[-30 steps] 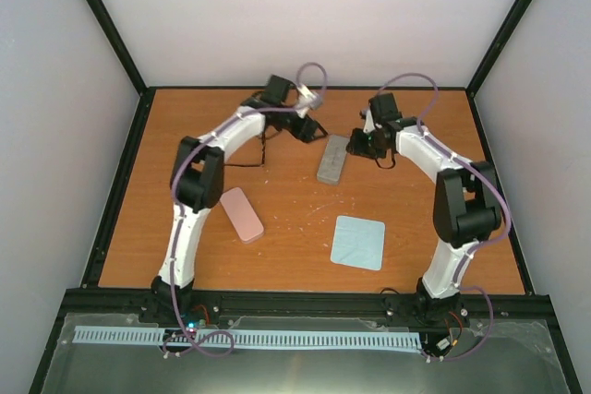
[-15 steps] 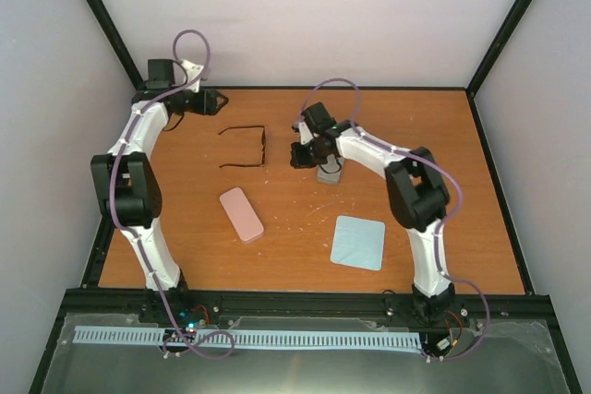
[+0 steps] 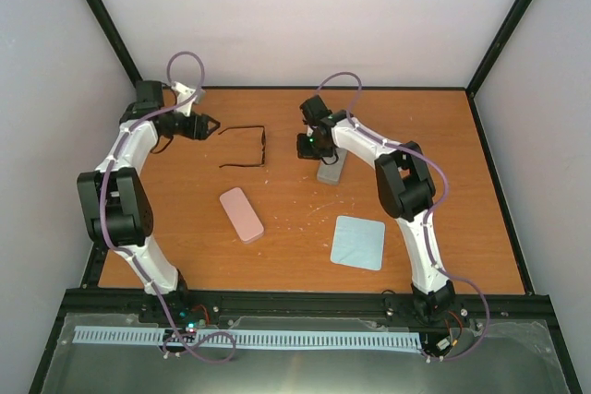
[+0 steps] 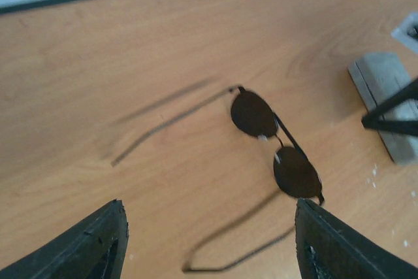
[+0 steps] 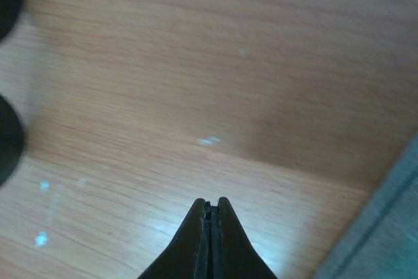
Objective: Organize the sunglasses
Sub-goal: Move the sunglasses case at the center of the board.
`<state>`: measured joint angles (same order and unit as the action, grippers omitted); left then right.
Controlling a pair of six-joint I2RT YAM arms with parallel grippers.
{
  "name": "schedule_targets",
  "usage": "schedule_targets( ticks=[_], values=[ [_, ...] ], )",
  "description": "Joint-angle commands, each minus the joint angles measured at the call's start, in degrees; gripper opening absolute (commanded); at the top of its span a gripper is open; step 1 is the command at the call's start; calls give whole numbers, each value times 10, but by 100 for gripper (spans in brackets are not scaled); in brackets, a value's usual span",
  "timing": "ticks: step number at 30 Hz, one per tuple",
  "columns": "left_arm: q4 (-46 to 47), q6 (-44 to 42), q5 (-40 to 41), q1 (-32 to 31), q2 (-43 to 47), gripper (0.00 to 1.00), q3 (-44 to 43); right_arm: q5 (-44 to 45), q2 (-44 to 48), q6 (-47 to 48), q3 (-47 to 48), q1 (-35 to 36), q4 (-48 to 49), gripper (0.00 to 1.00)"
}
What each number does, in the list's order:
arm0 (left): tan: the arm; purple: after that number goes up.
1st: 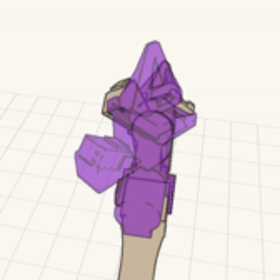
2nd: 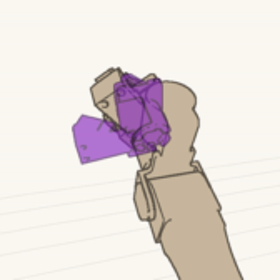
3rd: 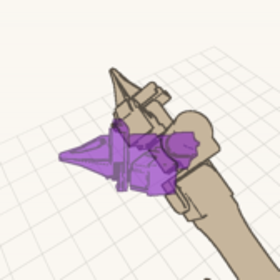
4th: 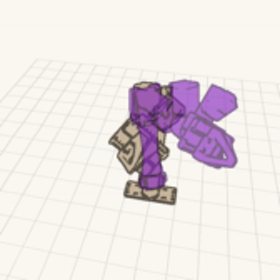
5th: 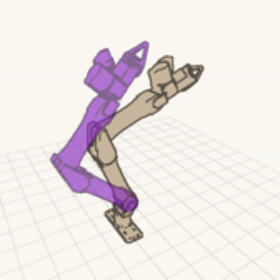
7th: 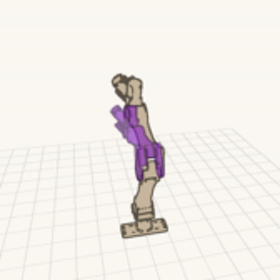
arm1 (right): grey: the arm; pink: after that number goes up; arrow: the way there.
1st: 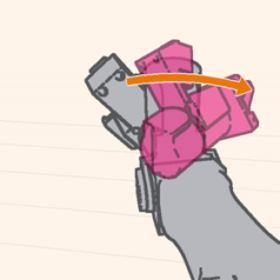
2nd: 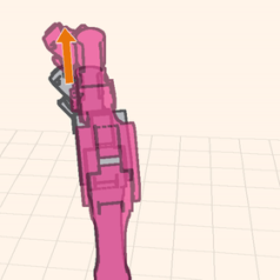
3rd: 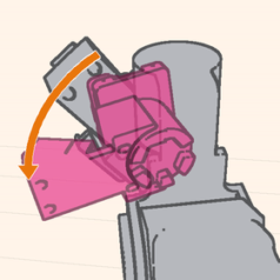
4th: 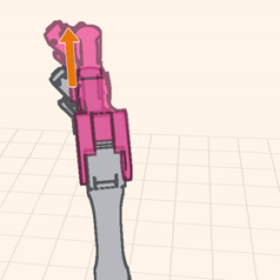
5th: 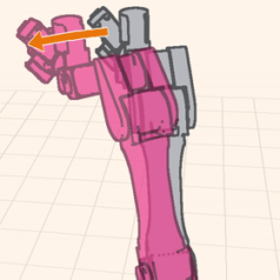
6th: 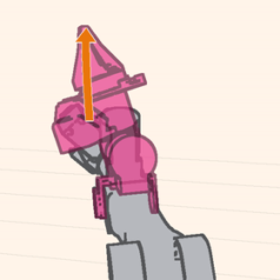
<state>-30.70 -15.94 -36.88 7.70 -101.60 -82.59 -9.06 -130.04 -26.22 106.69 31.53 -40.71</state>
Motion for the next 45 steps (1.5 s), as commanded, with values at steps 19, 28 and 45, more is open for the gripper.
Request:
schedule_targets(
  ticks=[19, 28, 45],
  values=[
    [-285, -393, 16, 0, 129, 70, 136, 52, 31, -17, -119, -118, -30, 3],
    [-332, -495, 90, 0, 151, 70, 187, 87, 34, 27, -117, -188, -48, 3],
    [-275, -540, 191, -7, 123, 68, 240, 116, 116, 85, -134, -225, -48, 20]
  ],
)
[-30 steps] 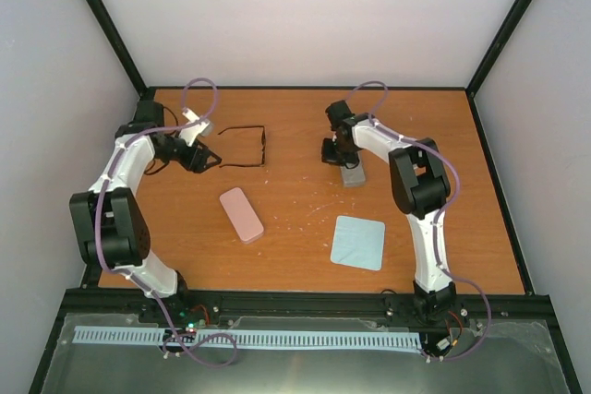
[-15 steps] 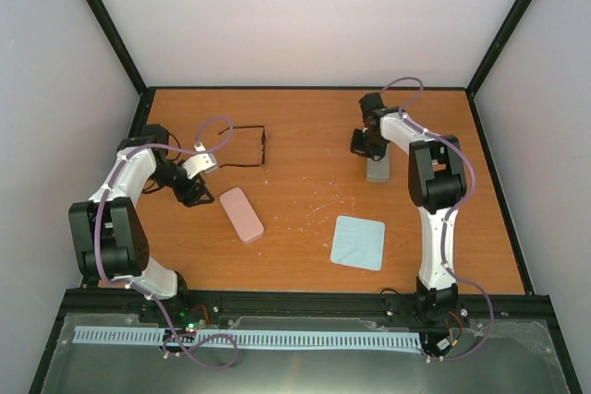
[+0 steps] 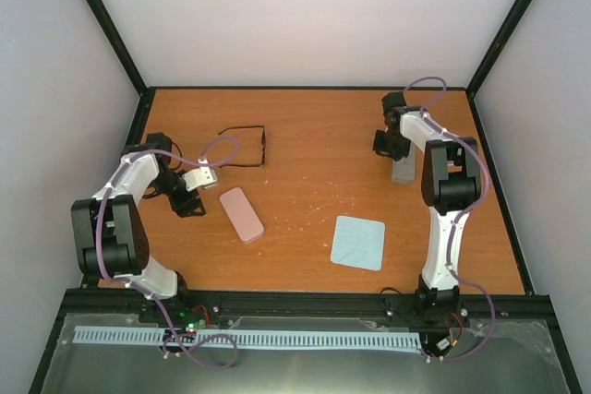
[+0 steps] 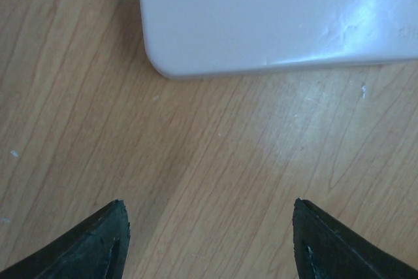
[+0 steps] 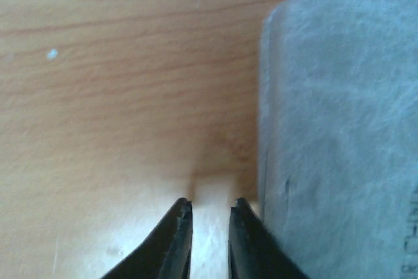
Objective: Organize the sunglasses
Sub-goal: Move the sunglasses case at the center of the board.
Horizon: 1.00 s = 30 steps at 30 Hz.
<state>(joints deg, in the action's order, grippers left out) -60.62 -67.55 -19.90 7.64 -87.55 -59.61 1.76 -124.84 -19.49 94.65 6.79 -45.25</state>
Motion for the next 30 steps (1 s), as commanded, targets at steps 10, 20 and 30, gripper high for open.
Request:
schedule_targets(
  ticks=[10, 20, 30],
  values=[
    [77, 12, 29, -53, -71, 68, 34, -33, 142, 80, -30, 193, 6, 56],
    [111, 53, 19, -105, -120, 68, 25, -52, 182, 62, -98, 235, 23, 59],
    [132, 103, -22, -172, -147, 67, 13, -101, 197, 68, -113, 277, 25, 61]
  ],
)
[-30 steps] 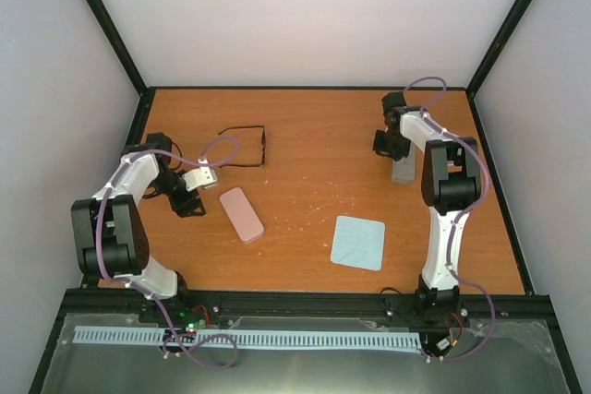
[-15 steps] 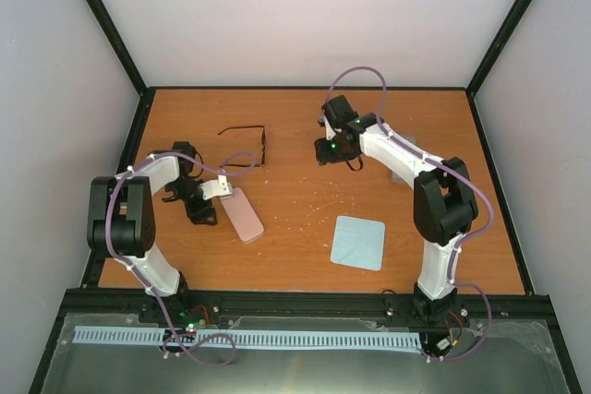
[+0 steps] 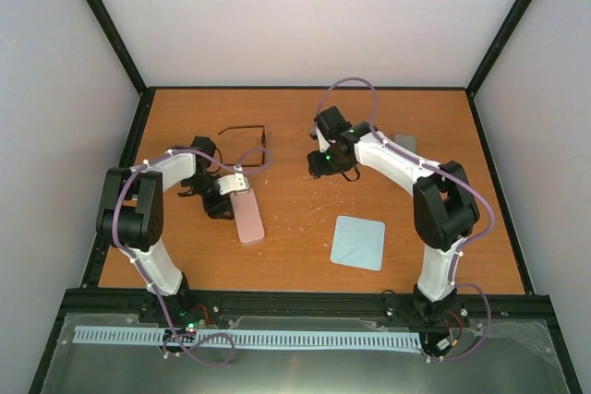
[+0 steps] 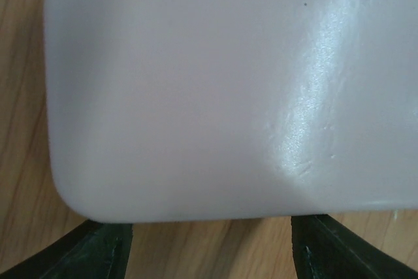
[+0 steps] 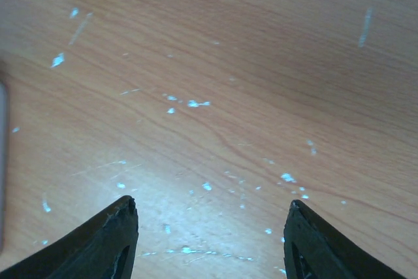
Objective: Organize the sunglasses
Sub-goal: Move the sunglasses case at the center of the board.
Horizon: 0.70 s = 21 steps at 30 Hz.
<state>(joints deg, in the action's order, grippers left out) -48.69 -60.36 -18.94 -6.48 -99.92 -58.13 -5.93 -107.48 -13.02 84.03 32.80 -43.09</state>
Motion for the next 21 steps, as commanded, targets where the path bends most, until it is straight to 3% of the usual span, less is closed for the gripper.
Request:
schedule_targets(
  ticks=[1, 21],
  values=[
    [17, 38, -36, -42, -23, 67, -1, -26, 25, 3, -8, 21, 2, 61],
    [83, 163, -120, -164, -79, 65, -51, -38, 86, -45, -88, 86, -1, 63]
  ],
)
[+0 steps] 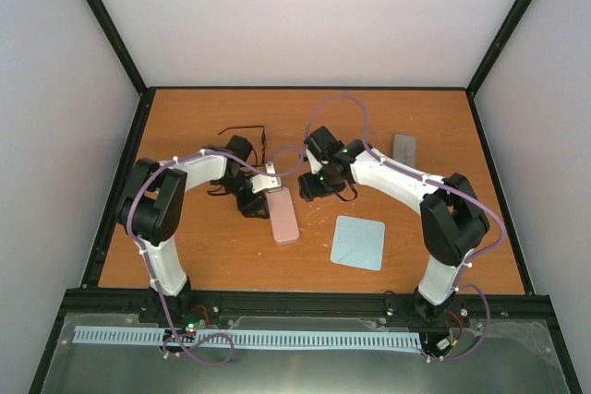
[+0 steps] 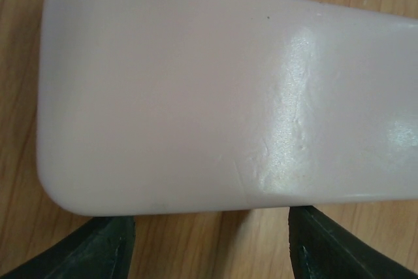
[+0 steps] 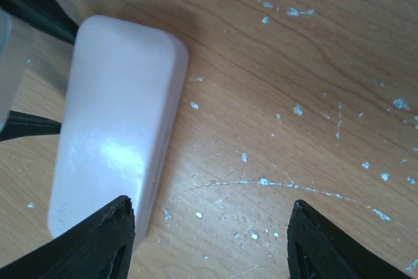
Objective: Organize the sunglasses
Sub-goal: Move the sunglasses case at the center of the board.
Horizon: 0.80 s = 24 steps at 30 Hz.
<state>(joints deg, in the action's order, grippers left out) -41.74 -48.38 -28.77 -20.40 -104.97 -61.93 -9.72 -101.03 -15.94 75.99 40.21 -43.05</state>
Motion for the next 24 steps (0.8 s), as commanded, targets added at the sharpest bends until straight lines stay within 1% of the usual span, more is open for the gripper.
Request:
schedule_targets(
  ticks=[1, 7, 12, 16, 18, 20, 24],
  values=[
    [20, 51, -25, -28, -32, 65, -15, -1, 25, -18, -10, 14, -3, 63],
    [42, 92, -51, -51, -68, 65, -58, 6, 26, -35, -32, 30, -3, 66],
    [68, 122, -70, -77, -93, 65, -92, 18, 22, -53, -45, 43, -6, 66],
    [81, 141, -86, -83, -112, 66, -116, 37, 18, -71, -43, 50, -10, 69],
    [88, 145, -86, -83, -114, 67, -120, 48, 15, -84, -41, 51, -11, 71],
    [96, 151, -76, -83, -110, 69, -119, 59, 11, -98, -38, 51, -12, 72],
    [132, 170, -54, -68, -73, 75, -88, 74, 15, -127, -39, 51, -12, 73]
  ],
)
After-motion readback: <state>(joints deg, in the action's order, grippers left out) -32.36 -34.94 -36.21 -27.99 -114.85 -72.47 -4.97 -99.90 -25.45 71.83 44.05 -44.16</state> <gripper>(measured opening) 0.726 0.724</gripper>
